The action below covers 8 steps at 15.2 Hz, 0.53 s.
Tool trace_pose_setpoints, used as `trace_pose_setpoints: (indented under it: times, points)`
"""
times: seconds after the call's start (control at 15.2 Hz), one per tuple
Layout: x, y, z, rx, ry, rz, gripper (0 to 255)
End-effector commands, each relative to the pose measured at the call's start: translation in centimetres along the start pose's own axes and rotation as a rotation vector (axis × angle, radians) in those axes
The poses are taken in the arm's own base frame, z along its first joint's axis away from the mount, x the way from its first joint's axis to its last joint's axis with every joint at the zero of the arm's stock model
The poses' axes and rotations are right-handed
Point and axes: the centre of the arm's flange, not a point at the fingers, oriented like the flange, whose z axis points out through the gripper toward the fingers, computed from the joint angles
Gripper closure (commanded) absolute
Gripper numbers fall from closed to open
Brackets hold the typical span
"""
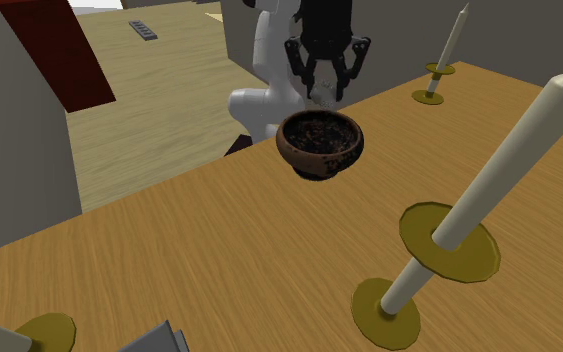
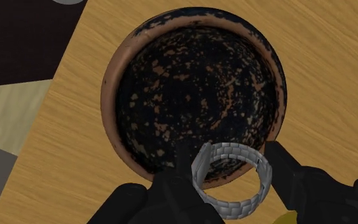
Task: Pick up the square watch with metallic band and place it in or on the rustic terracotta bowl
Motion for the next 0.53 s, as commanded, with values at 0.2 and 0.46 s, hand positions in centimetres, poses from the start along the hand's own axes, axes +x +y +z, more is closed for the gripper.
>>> trace_pose_setpoints:
  times: [0.2, 0.46]
  points:
    - [-0.6, 0.3, 2.4, 0.0, -0.001, 0.0, 255]
    - [-0.6, 0.6, 4.5, 0.0, -0.001, 0.0, 255]
